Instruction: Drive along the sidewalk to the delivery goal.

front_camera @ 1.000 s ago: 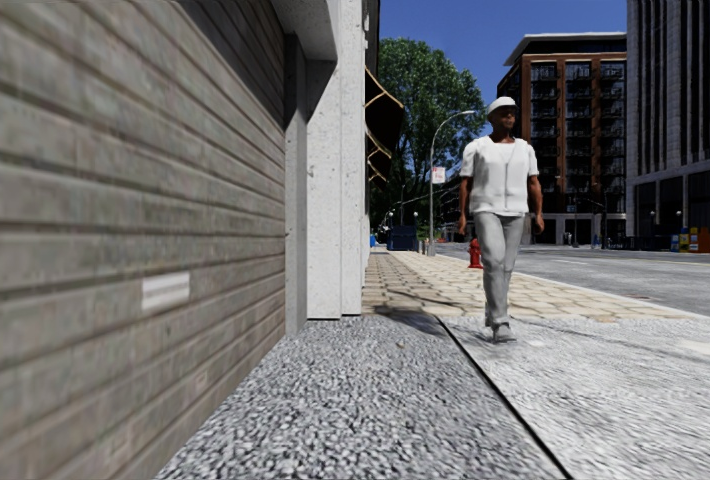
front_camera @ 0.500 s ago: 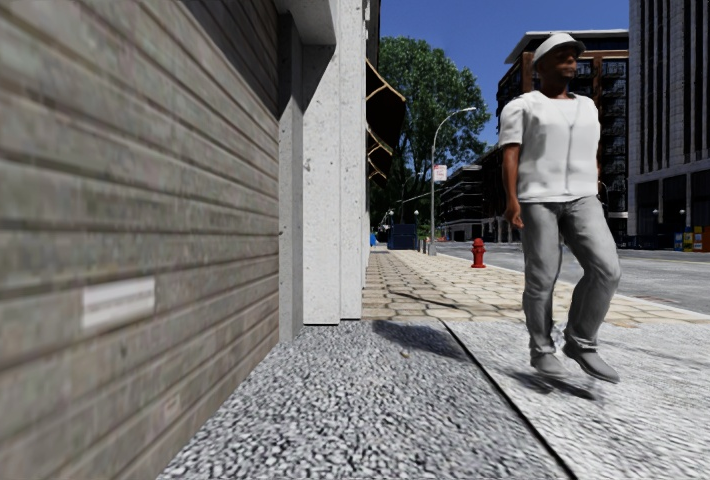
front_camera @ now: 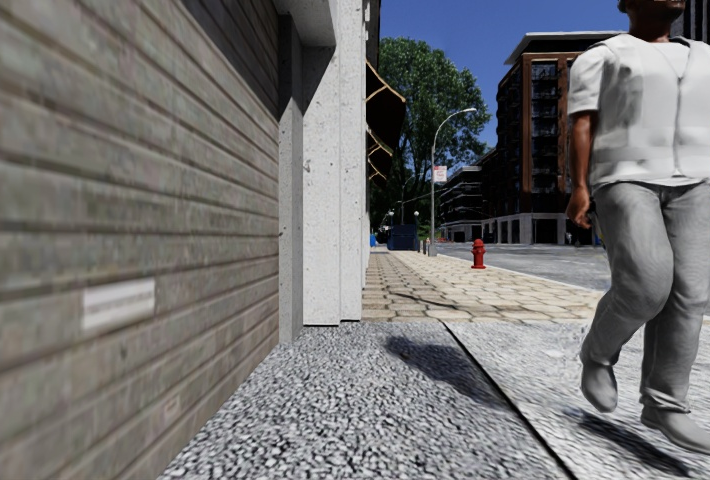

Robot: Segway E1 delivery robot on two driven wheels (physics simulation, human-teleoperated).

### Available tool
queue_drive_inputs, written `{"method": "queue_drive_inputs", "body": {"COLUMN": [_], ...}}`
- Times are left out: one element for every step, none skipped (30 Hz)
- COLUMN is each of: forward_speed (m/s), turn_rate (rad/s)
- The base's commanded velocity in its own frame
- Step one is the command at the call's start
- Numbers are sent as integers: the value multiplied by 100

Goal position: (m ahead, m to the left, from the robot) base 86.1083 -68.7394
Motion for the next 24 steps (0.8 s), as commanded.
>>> {"method": "queue_drive_inputs", "body": {"forward_speed": [0, 0, 0, 0, 0, 0, 0, 0, 0, 0, 0, 0, 0, 0, 0, 0, 0, 0, 0, 0, 0, 0, 0, 0], "turn_rate": [0, 0, 0, 0, 0, 0, 0, 0, 0, 0, 0, 0, 0, 0, 0, 0, 0, 0, 0, 0, 0, 0, 0, 0]}}
